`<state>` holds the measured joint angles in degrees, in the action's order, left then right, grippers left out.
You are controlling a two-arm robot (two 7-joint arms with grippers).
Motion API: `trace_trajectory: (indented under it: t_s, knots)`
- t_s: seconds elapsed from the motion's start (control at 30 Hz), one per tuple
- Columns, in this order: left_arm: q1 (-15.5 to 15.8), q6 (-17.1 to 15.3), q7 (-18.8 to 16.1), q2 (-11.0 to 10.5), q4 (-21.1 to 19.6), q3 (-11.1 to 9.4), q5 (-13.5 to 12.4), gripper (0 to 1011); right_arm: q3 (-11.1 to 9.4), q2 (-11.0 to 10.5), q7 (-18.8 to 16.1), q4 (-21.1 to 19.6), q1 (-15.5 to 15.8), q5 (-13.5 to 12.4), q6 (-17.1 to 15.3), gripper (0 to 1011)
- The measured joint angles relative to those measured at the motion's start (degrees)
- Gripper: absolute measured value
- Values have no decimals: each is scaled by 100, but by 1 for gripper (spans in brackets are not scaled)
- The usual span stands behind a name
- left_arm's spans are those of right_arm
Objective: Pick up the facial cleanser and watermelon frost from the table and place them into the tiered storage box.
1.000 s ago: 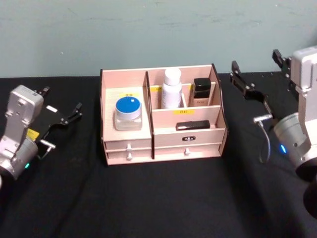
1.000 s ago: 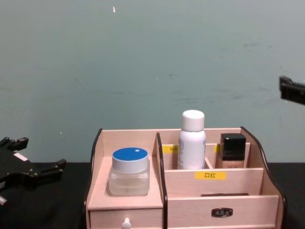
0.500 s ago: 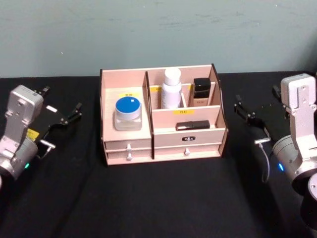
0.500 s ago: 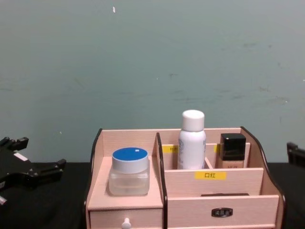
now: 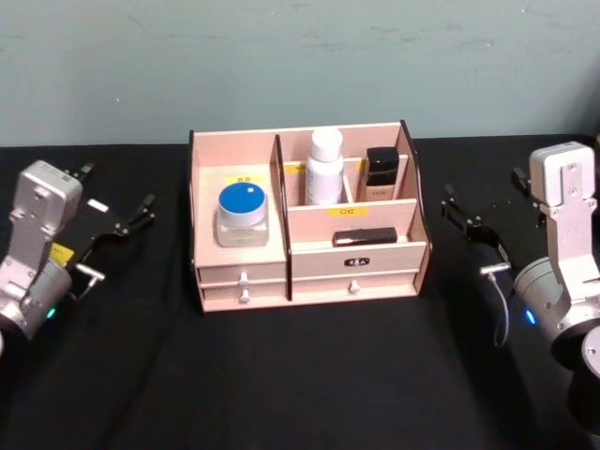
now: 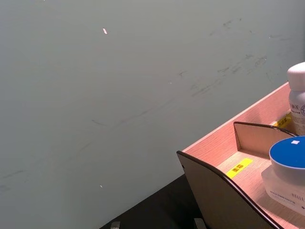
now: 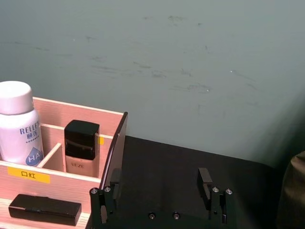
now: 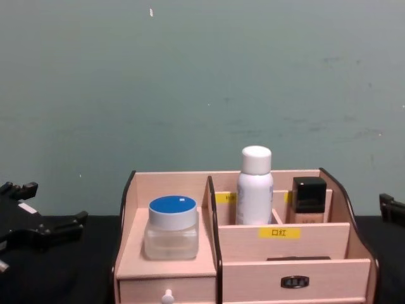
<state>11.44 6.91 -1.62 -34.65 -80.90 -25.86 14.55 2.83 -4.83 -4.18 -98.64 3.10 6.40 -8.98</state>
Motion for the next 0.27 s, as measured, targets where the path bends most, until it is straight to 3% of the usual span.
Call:
trace_trajectory:
  t_s: [0.27]
  knots:
    - [-1,0,0,0,0,0,0,1001,6,-4,11,-19,4,10,12,1000]
